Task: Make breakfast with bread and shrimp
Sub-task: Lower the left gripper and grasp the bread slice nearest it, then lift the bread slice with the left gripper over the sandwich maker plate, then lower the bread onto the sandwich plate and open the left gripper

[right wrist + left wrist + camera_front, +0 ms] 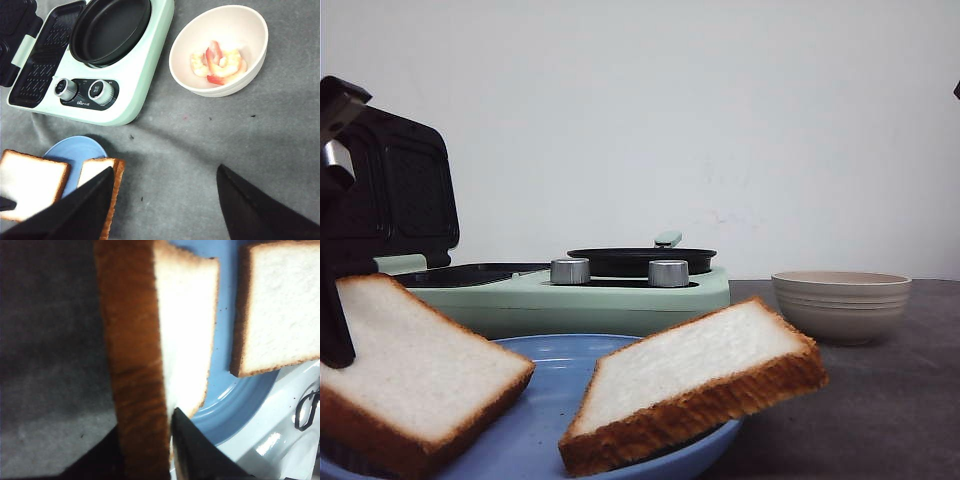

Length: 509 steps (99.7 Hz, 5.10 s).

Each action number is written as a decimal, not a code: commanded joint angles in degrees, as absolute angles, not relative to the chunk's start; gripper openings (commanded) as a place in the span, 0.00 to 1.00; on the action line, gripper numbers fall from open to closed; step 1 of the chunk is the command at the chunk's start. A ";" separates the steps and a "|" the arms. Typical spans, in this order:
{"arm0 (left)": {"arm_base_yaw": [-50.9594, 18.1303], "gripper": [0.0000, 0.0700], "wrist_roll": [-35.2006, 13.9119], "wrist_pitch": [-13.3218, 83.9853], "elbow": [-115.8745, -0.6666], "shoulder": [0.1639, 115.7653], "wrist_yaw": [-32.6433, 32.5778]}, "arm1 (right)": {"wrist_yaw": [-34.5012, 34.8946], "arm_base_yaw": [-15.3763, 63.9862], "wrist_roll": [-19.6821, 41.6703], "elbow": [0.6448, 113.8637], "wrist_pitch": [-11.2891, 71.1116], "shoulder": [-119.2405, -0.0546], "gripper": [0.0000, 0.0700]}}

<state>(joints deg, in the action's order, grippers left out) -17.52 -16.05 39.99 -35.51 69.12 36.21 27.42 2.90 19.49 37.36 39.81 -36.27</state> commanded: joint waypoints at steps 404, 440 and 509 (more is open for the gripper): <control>-19.09 0.00 54.30 -16.78 -72.82 107.61 -4.91 | 26.96 2.87 14.55 38.37 40.56 -36.60 0.58; -19.09 0.01 53.10 -14.46 -72.82 107.61 -6.66 | 26.96 2.87 14.52 38.37 40.45 -36.60 0.58; -19.14 0.74 48.71 -3.79 -72.84 106.69 -9.50 | 26.96 2.87 14.48 38.37 40.34 -36.60 0.58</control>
<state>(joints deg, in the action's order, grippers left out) -18.98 50.06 -3.88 -71.55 106.21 -9.28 27.00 2.90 15.20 37.36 40.88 -36.27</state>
